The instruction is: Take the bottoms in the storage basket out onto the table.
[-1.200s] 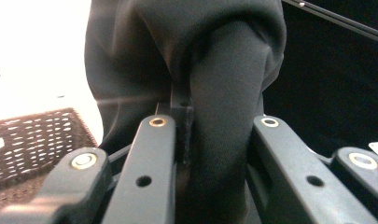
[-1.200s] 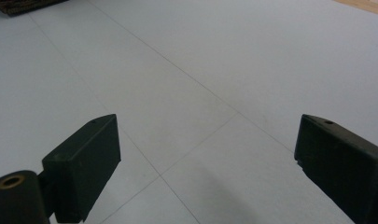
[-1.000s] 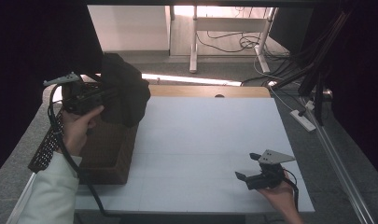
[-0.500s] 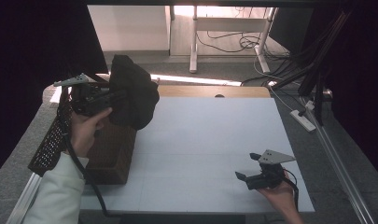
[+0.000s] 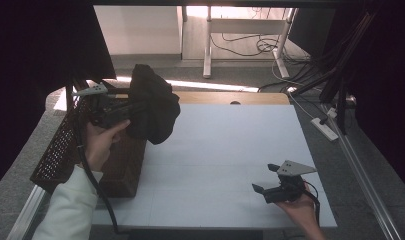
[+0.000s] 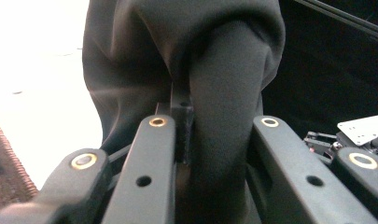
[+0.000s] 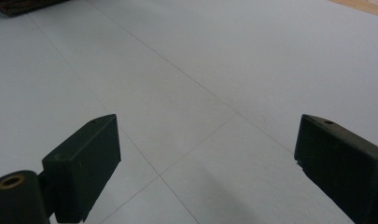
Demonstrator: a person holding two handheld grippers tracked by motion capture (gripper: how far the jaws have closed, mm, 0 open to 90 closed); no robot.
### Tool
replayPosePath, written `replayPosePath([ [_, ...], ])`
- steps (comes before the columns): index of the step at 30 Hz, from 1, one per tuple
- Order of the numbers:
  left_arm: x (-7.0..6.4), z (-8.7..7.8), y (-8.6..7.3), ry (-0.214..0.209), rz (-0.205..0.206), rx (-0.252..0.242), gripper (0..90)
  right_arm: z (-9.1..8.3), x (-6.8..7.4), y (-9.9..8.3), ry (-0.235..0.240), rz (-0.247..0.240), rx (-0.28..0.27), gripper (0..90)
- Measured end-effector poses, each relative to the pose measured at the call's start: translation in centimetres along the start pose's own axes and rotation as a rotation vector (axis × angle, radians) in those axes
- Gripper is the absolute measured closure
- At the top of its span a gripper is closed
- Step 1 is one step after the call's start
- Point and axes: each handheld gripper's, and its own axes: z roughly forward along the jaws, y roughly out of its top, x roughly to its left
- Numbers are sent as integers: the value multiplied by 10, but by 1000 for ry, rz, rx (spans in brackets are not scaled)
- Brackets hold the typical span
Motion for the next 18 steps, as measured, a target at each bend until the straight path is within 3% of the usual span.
replayPosePath([
  [18, -12, 31, -12, -62, 0, 33, 771, -1, 0, -1, -2, 0, -3, 72],
])
